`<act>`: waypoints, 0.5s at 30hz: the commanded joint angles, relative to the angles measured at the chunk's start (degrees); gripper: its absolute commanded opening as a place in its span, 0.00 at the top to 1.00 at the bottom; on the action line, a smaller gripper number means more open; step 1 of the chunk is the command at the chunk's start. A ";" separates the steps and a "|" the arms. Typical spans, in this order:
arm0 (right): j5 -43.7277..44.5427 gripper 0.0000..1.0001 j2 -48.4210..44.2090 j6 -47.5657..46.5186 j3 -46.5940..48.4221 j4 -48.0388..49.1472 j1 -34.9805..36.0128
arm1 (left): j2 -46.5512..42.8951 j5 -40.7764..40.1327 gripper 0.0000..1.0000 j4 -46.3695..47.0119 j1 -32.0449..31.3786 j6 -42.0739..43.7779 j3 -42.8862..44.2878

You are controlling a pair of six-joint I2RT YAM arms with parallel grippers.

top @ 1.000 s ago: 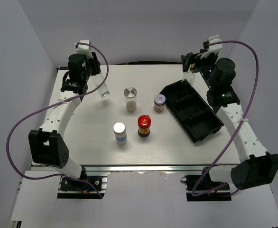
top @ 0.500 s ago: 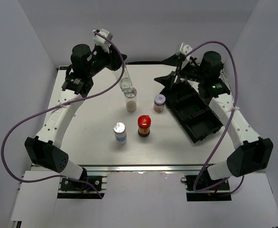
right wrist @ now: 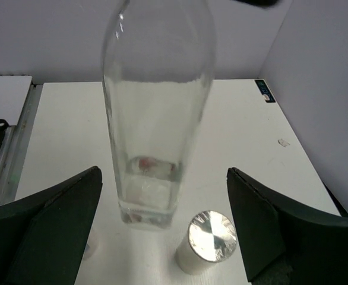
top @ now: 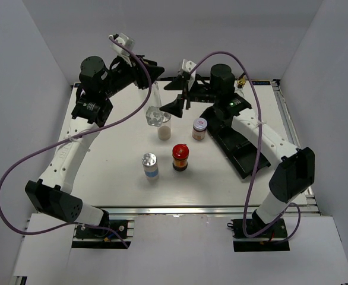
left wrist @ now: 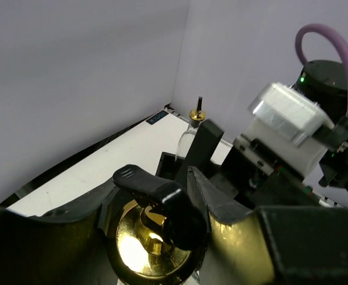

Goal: Organize the condiment bottles

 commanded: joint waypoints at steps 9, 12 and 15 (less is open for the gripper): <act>8.61 0.11 2.53 10.26 2.40 14.57 7.57 | -5.05 -1.03 1.00 4.61 -1.14 -0.16 -0.07; 11.76 0.10 3.67 13.94 2.40 17.74 7.74 | -5.05 -0.77 1.00 4.17 -1.32 -0.33 -0.07; 14.76 0.13 4.55 15.62 2.75 21.44 8.10 | -4.96 -0.15 1.00 4.08 -1.58 -0.60 -0.07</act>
